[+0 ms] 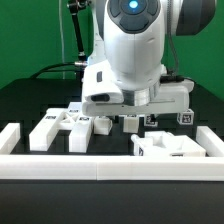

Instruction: Assemble chair

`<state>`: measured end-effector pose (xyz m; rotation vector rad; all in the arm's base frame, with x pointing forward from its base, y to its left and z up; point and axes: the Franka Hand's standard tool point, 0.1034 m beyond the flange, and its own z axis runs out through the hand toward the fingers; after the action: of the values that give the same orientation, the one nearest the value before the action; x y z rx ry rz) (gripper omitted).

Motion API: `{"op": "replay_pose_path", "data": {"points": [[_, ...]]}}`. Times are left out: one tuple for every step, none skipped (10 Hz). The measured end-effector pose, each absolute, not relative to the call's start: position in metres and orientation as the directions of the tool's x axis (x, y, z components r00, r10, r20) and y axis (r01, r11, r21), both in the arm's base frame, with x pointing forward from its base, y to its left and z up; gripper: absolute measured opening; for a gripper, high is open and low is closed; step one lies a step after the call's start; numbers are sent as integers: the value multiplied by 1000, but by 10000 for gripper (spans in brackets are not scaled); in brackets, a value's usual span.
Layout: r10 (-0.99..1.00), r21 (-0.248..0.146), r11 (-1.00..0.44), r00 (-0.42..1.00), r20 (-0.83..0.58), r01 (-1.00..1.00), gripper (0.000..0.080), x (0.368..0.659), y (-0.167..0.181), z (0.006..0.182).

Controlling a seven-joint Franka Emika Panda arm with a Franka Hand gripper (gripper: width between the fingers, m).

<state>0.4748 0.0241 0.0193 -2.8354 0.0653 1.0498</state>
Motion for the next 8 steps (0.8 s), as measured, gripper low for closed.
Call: {"op": "replay_pose_path", "data": {"points": [[1,-94,-992,756,-654,-80,649,473,25,18],[0,-93,-992,752,-659,-81,649,470,24,16],[-1,-92,-992,747,-665,-83,649,465,24,13],[-2,-91,-992,743,-670,-84,649,461,24,11],[-3,-89,-992,744,-669,-84,649,458,23,8],[-3,-89,-992,740,-672,-85,649,454,23,6],[-3,-89,-992,739,-674,-85,649,453,24,5],[-2,-89,-992,739,-674,-84,617,453,24,5]]}}
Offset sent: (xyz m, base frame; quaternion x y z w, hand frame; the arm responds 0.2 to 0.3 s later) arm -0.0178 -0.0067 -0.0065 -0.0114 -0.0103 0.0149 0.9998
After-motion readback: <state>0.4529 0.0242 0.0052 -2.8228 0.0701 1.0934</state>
